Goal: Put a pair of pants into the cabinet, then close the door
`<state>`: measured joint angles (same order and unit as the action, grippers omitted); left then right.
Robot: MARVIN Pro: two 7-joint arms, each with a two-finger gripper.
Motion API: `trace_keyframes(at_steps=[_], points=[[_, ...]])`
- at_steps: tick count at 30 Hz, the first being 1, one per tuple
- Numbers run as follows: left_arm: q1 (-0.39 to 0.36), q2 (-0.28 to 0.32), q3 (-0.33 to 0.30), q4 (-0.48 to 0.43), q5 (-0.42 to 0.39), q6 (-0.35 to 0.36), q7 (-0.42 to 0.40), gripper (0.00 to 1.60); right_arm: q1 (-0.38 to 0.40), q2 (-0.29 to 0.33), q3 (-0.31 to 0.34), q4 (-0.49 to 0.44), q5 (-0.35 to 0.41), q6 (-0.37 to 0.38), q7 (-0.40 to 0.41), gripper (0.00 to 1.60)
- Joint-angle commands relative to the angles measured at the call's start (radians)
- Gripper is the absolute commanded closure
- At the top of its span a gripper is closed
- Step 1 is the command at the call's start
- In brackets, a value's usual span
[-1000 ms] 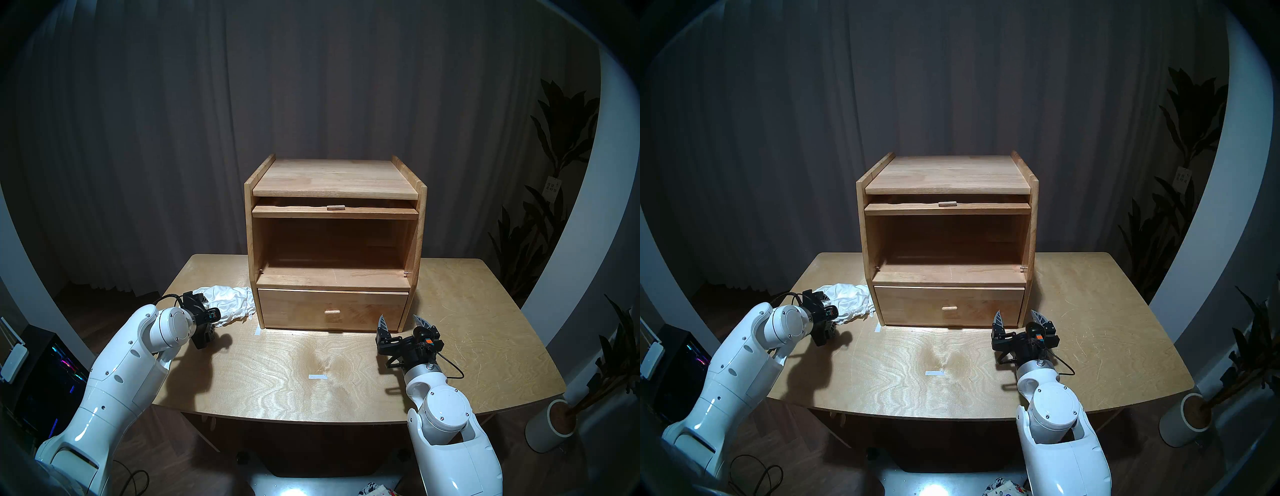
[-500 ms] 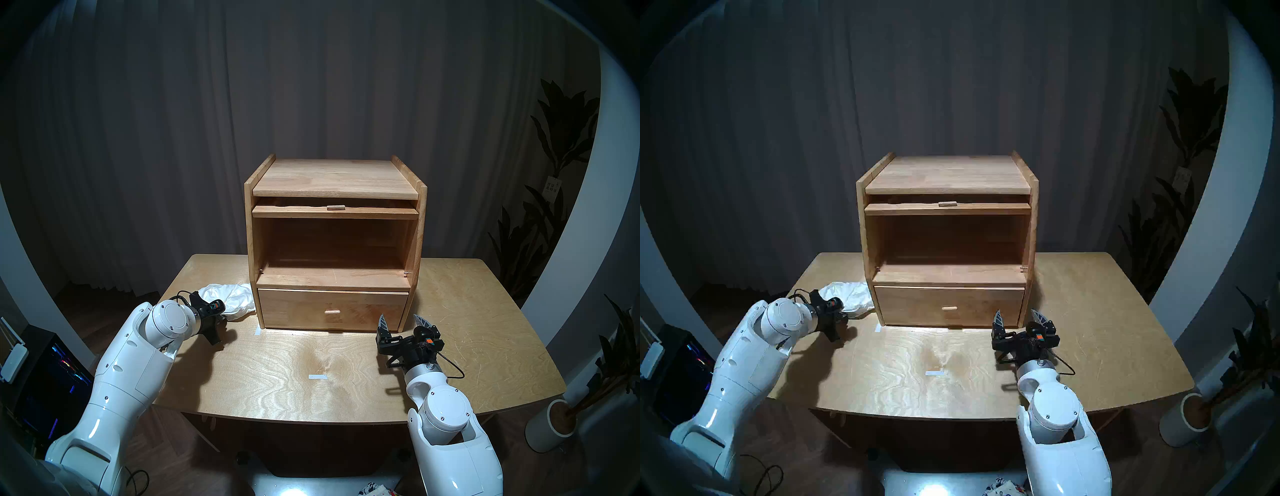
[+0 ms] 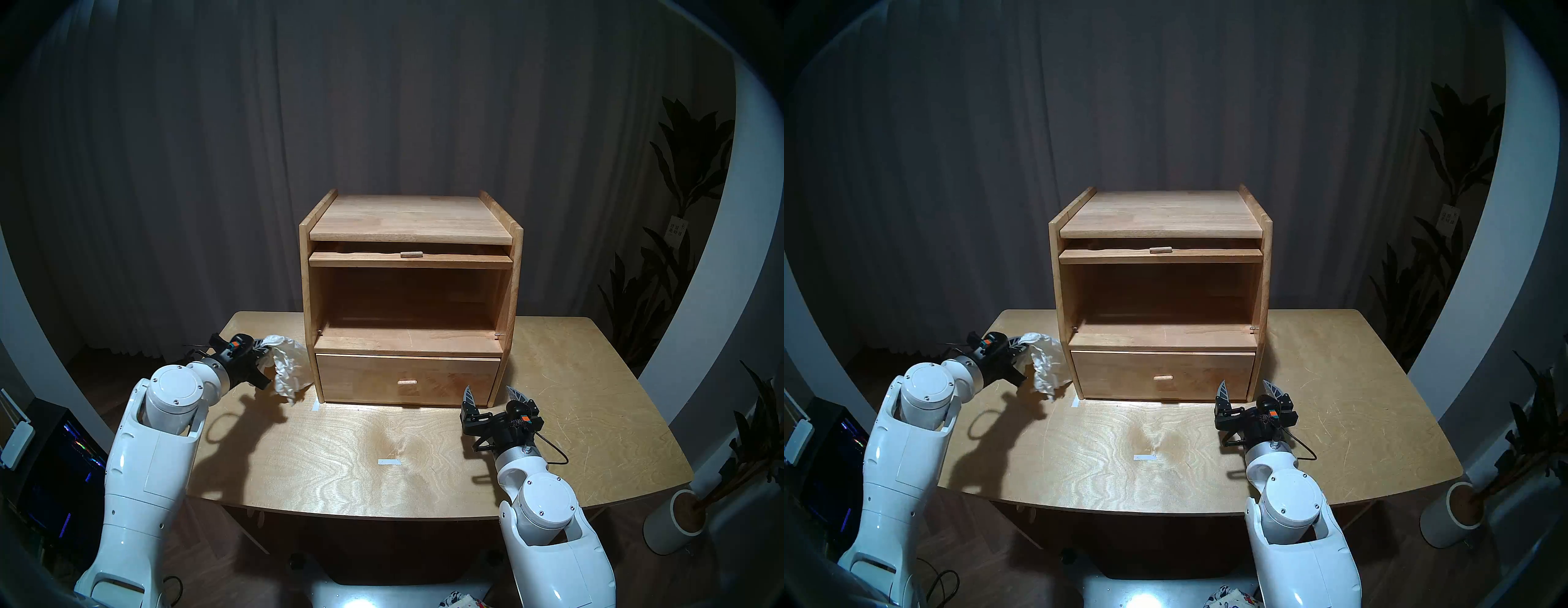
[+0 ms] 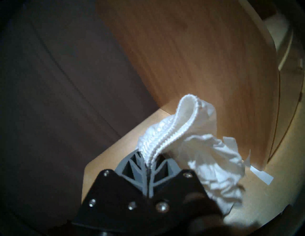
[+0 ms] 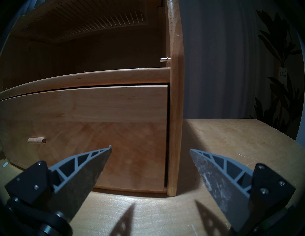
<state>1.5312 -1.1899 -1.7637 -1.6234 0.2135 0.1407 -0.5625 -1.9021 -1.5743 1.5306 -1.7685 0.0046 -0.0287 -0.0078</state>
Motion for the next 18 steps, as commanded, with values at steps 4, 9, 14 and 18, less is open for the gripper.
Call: trace_keyframes(at_steps=[4, 9, 14, 18], points=[[0.040, -0.106, -0.052, -0.149, -0.177, -0.050, -0.026, 1.60, 0.009, 0.000, 0.001, -0.012, 0.000, -0.005, 0.000, 0.00], [0.051, -0.146, -0.048, -0.227, -0.282, -0.074, -0.068, 1.60, 0.011, 0.000, 0.001, -0.008, 0.000, -0.005, 0.000, 0.00], [0.042, -0.176, -0.053, -0.270, -0.383, -0.100, -0.112, 1.60, 0.012, 0.000, 0.001, -0.005, 0.000, -0.005, 0.000, 0.00], [0.041, -0.207, -0.050, -0.324, -0.470, -0.115, -0.151, 1.60, 0.013, 0.000, 0.001, -0.004, 0.000, -0.006, 0.000, 0.00]])
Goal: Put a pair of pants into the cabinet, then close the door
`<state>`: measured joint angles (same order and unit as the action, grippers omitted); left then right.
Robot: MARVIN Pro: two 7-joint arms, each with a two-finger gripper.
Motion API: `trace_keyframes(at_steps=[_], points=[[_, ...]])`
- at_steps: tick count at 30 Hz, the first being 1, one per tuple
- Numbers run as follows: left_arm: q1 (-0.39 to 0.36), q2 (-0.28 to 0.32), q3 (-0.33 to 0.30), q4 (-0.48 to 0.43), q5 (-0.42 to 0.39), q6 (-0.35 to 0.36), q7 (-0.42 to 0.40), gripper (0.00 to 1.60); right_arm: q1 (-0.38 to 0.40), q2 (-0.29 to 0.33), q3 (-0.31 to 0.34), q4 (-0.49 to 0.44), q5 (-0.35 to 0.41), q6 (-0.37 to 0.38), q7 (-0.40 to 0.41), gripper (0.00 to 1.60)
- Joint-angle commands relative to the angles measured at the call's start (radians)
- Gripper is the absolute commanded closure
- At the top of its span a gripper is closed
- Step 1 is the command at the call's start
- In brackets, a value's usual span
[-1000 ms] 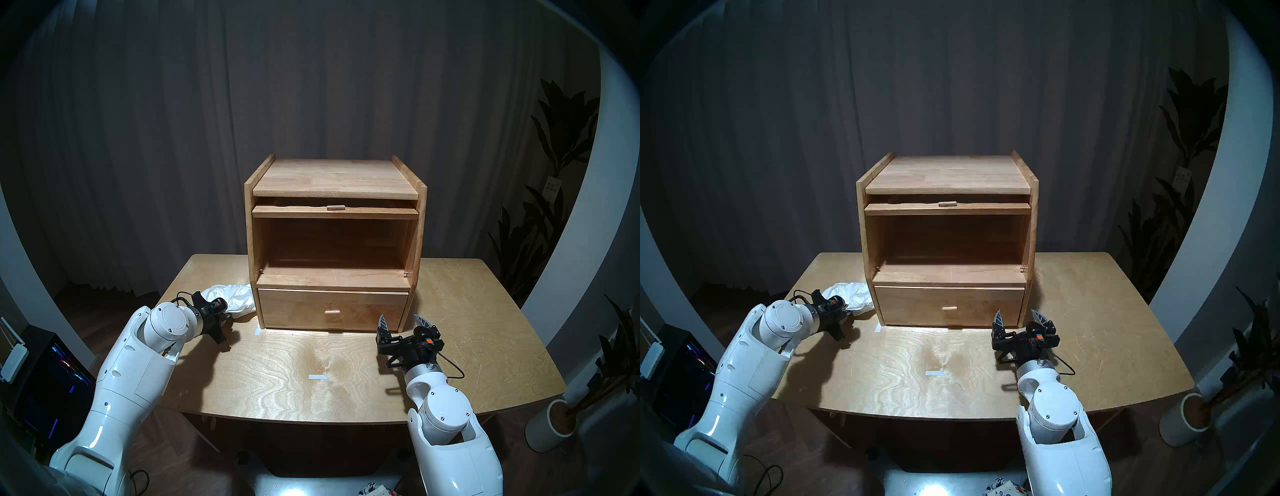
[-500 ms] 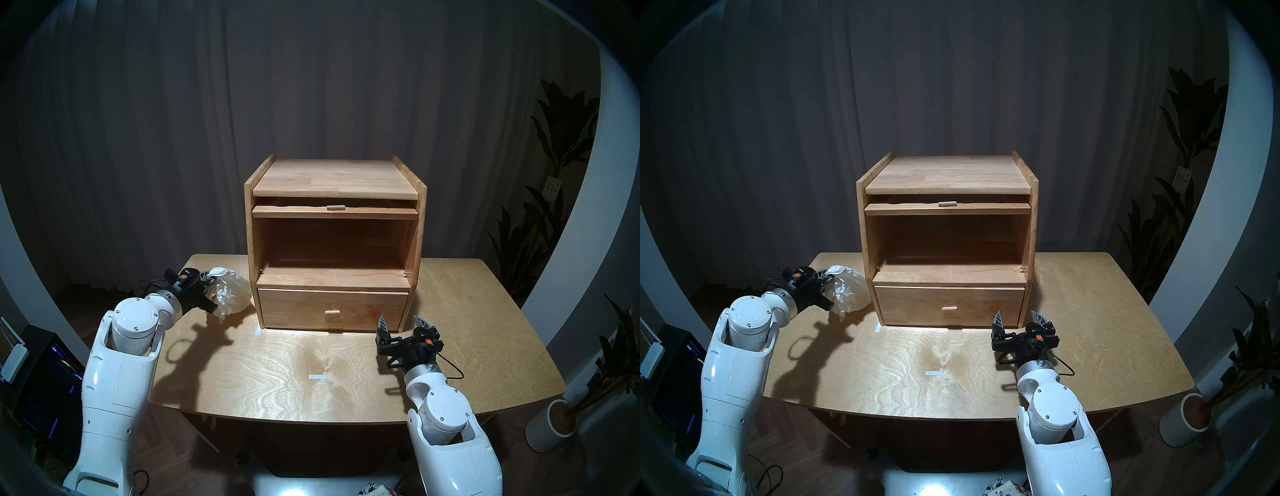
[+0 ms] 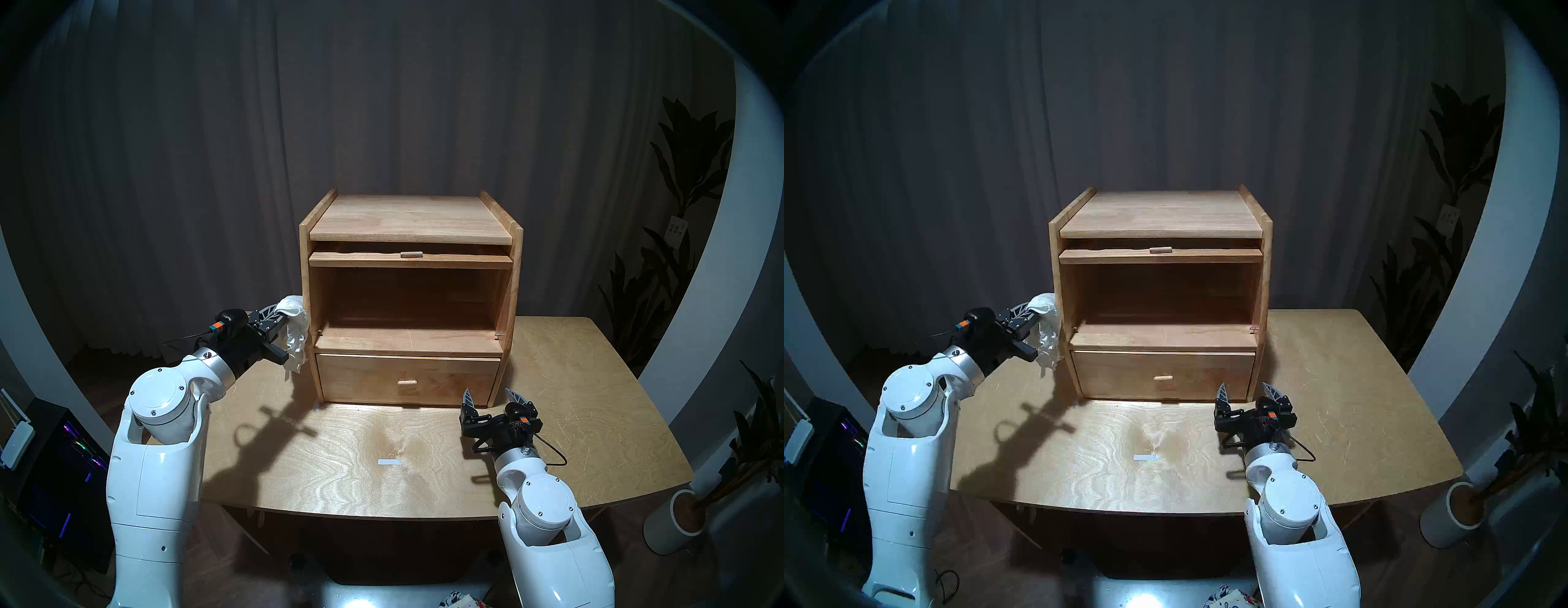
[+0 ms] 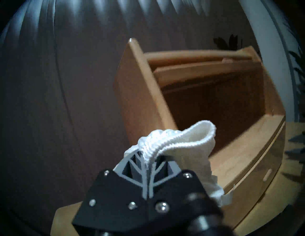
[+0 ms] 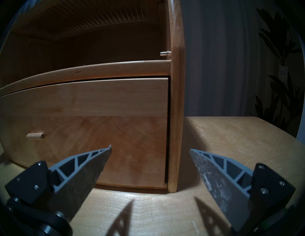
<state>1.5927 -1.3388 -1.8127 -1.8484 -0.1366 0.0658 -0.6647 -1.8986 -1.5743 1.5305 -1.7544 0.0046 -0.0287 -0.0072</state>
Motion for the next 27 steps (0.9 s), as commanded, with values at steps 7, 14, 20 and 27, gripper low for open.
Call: trace_keyframes(at_steps=[7, 14, 20, 27], points=[[0.012, -0.150, 0.089, -0.180, -0.265, -0.029, -0.109, 1.60, 0.011, 0.000, 0.001, -0.022, 0.000, -0.008, -0.001, 0.00], [0.079, -0.217, 0.224, -0.278, -0.220, 0.018, 0.004, 1.60, 0.008, -0.001, 0.002, -0.029, 0.000, -0.009, -0.001, 0.00], [0.059, -0.238, 0.309, -0.185, -0.113, 0.044, 0.119, 1.60, 0.009, -0.001, 0.002, -0.027, 0.000, -0.008, -0.001, 0.00], [-0.012, -0.243, 0.381, -0.077, -0.010, 0.073, 0.253, 1.60, 0.011, 0.000, 0.001, -0.023, 0.000, -0.007, -0.001, 0.00]])
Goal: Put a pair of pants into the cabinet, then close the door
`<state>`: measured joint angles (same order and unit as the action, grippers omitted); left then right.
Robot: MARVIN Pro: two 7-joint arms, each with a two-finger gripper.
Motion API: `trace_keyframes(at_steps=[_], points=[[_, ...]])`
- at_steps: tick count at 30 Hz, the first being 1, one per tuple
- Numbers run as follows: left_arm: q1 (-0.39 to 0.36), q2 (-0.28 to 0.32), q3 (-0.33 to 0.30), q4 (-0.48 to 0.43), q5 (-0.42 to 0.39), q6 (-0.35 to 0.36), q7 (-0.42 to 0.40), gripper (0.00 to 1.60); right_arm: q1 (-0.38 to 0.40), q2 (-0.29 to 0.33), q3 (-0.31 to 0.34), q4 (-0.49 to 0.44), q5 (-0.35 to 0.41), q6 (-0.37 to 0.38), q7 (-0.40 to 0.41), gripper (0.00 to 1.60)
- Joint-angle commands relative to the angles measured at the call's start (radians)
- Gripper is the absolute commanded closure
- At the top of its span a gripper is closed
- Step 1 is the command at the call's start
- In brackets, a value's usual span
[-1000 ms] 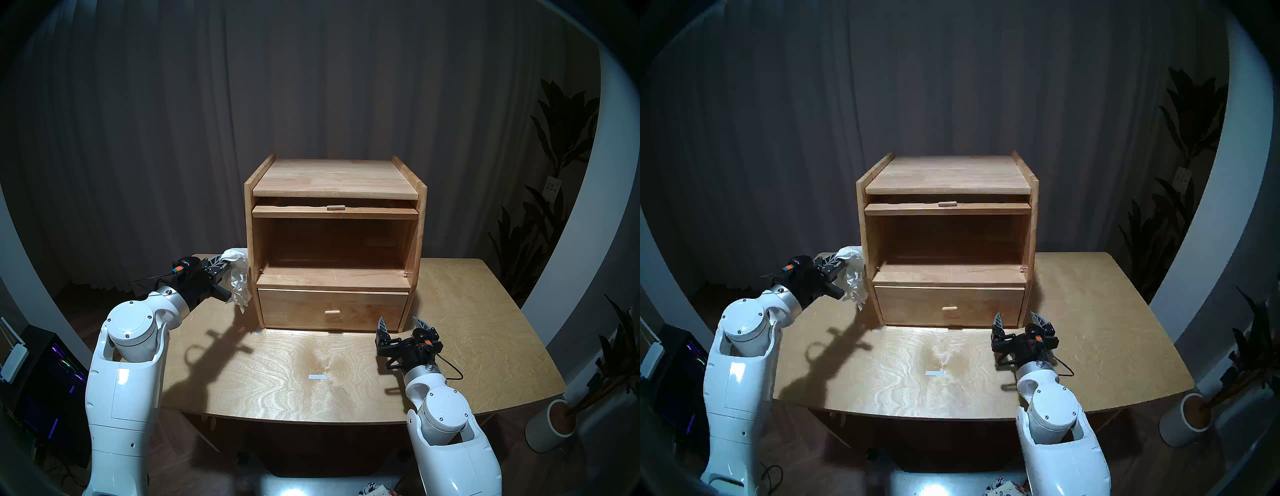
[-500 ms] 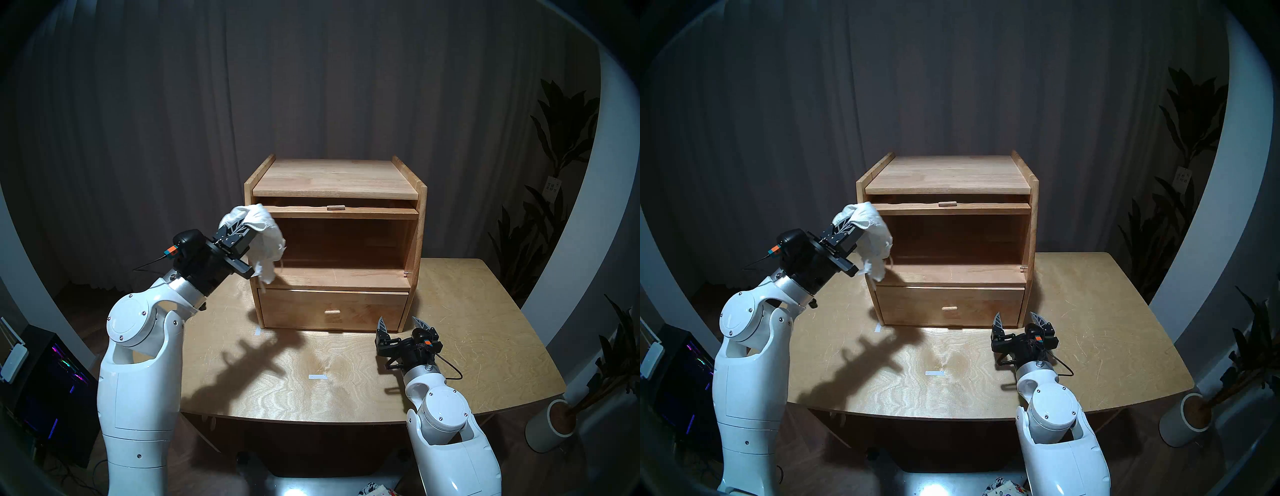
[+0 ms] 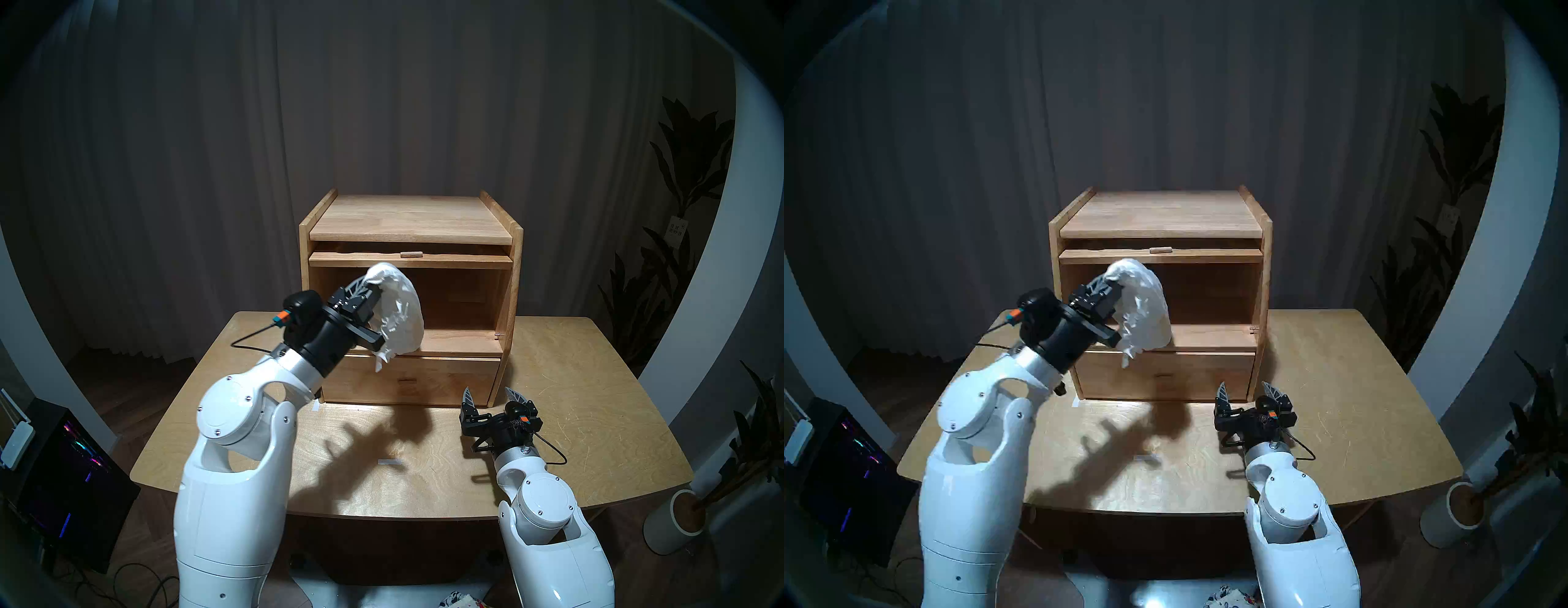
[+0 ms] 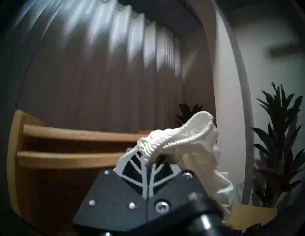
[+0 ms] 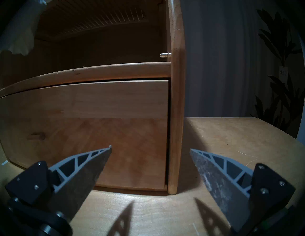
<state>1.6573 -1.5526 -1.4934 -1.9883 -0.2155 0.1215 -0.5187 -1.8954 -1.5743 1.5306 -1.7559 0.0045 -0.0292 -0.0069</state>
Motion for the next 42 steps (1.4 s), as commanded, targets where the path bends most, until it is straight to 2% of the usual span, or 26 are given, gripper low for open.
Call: trace_keyframes(at_steps=[1, 2, 3, 4, 5, 10, 11, 12, 13, 15, 19, 21, 22, 23, 32, 42], points=[[-0.084, -0.030, 0.064, 0.073, 0.081, 0.013, 0.118, 1.60, 0.008, 0.000, 0.001, -0.021, 0.000, -0.006, -0.001, 0.00], [-0.097, -0.035, 0.078, 0.091, 0.094, 0.020, 0.156, 1.60, 0.008, 0.000, 0.001, -0.020, 0.000, -0.006, -0.001, 0.00], [-0.107, -0.032, 0.078, 0.105, 0.098, 0.023, 0.147, 1.60, 0.008, 0.000, 0.001, -0.020, 0.000, -0.006, -0.001, 0.00], [-0.120, -0.040, 0.093, 0.119, 0.114, 0.025, 0.197, 1.60, 0.008, 0.000, 0.001, -0.020, 0.000, -0.006, -0.001, 0.00], [-0.123, -0.036, 0.093, 0.127, 0.123, 0.023, 0.190, 1.60, 0.008, 0.000, 0.001, -0.019, 0.000, -0.006, -0.001, 0.00], [-0.183, -0.051, 0.127, 0.175, 0.170, 0.037, 0.302, 1.60, 0.009, 0.000, 0.001, -0.018, 0.000, -0.006, -0.001, 0.00], [-0.173, -0.049, 0.125, 0.172, 0.176, 0.035, 0.301, 1.60, 0.009, 0.000, 0.001, -0.018, 0.000, -0.006, -0.001, 0.00], [-0.208, -0.057, 0.139, 0.194, 0.186, 0.043, 0.345, 1.60, 0.009, 0.000, 0.001, -0.018, 0.000, -0.006, -0.001, 0.00], [-0.186, -0.052, 0.134, 0.186, 0.191, 0.040, 0.335, 1.60, 0.009, 0.000, 0.001, -0.018, 0.000, -0.006, -0.001, 0.00], [-0.225, -0.062, 0.149, 0.215, 0.210, 0.049, 0.394, 1.60, 0.009, 0.000, 0.001, -0.018, 0.000, -0.006, -0.001, 0.00], [-0.244, -0.068, 0.155, 0.251, 0.240, 0.052, 0.455, 1.60, 0.010, 0.000, 0.001, -0.018, 0.000, -0.006, -0.001, 0.00], [-0.278, -0.078, 0.158, 0.287, 0.254, 0.062, 0.511, 1.60, 0.010, 0.000, 0.001, -0.018, 0.000, -0.006, -0.001, 0.00], [-0.264, -0.075, 0.150, 0.286, 0.259, 0.059, 0.506, 1.60, 0.010, 0.000, 0.001, -0.018, 0.000, -0.006, -0.001, 0.00], [-0.288, -0.082, 0.152, 0.308, 0.267, 0.064, 0.541, 1.60, 0.010, 0.000, 0.001, -0.018, 0.000, -0.006, -0.001, 0.00], [-0.358, -0.118, 0.139, 0.394, 0.306, 0.081, 0.697, 1.60, 0.010, 0.000, 0.001, -0.018, 0.000, -0.006, -0.001, 0.00], [-0.439, -0.163, 0.189, 0.476, 0.338, 0.096, 0.842, 1.60, 0.010, 0.000, 0.001, -0.020, 0.000, -0.007, -0.001, 0.00]])
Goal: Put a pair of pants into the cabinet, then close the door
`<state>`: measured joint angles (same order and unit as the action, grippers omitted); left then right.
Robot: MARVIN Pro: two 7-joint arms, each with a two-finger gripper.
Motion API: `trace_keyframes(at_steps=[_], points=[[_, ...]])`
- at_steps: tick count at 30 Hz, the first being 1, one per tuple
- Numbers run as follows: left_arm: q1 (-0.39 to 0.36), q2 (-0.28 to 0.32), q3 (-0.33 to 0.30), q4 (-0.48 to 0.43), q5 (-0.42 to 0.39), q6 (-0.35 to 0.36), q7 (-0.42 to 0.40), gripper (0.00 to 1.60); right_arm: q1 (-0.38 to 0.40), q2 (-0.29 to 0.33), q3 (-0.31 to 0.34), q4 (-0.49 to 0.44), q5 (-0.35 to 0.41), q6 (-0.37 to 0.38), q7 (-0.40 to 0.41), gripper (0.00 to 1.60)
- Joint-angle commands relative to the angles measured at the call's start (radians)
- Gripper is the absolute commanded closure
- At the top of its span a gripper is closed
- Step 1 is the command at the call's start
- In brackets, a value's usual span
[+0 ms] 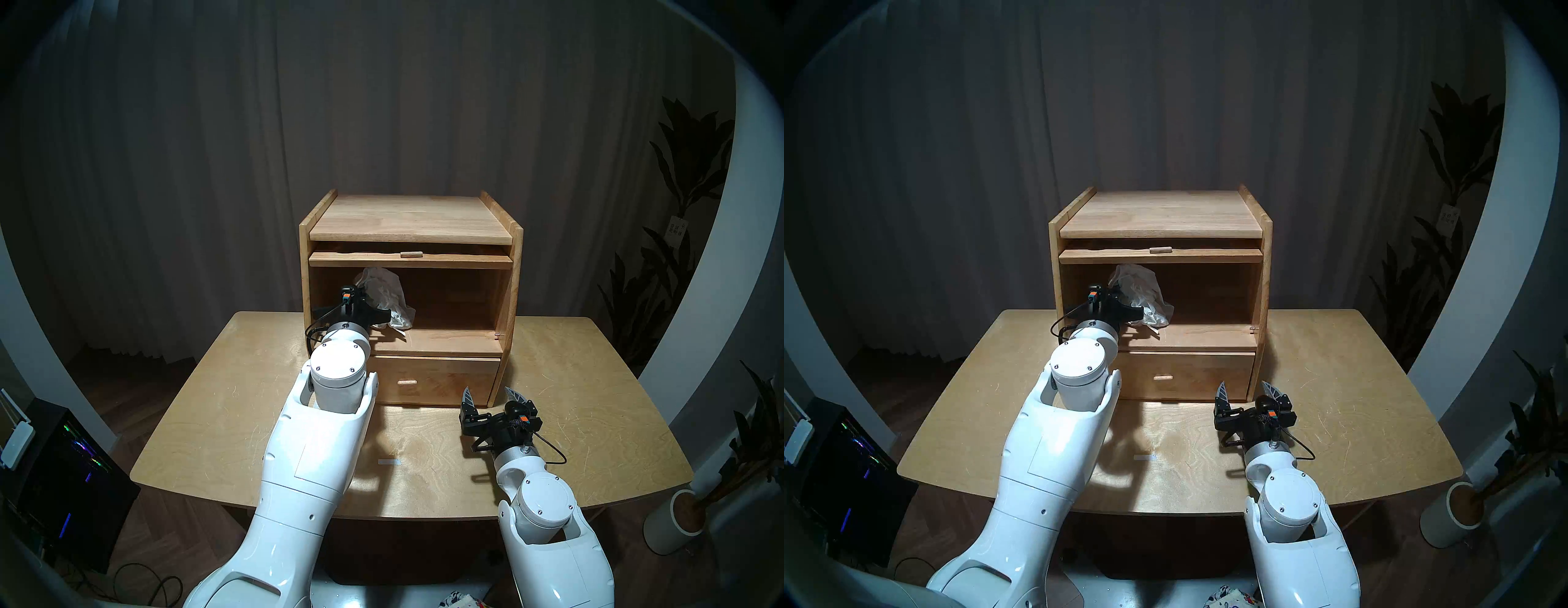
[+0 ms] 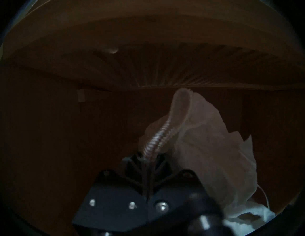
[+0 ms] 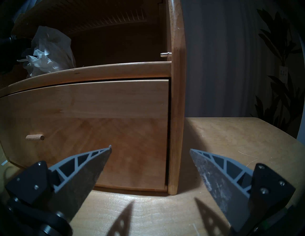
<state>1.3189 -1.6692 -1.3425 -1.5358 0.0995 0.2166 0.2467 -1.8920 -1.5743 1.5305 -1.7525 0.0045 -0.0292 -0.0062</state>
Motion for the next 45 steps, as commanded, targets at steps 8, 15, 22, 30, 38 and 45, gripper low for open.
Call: trace_keyframes(at_steps=[8, 15, 22, 30, 38, 45], points=[[-0.171, -0.095, 0.088, 0.120, 0.040, 0.007, 0.185, 1.60, 0.005, -0.001, 0.002, -0.026, 0.000, -0.008, -0.001, 0.00], [-0.225, -0.141, 0.102, 0.209, 0.047, -0.008, 0.285, 1.60, 0.003, -0.001, 0.002, -0.031, 0.000, -0.008, -0.002, 0.00], [-0.272, -0.185, 0.125, 0.313, -0.003, -0.028, 0.410, 0.00, -0.006, -0.001, 0.002, -0.044, 0.000, -0.007, -0.003, 0.00], [-0.135, -0.060, 0.302, 0.184, -0.209, 0.060, 0.377, 0.00, -0.004, -0.001, 0.002, -0.040, 0.000, -0.006, -0.002, 0.00], [-0.096, -0.032, 0.337, 0.064, -0.270, 0.067, 0.385, 0.00, -0.001, -0.001, 0.002, -0.035, 0.000, -0.006, -0.002, 0.00], [-0.077, -0.016, 0.334, -0.018, -0.261, 0.052, 0.392, 0.00, 0.001, 0.000, 0.001, -0.030, 0.000, -0.005, -0.002, 0.00]])
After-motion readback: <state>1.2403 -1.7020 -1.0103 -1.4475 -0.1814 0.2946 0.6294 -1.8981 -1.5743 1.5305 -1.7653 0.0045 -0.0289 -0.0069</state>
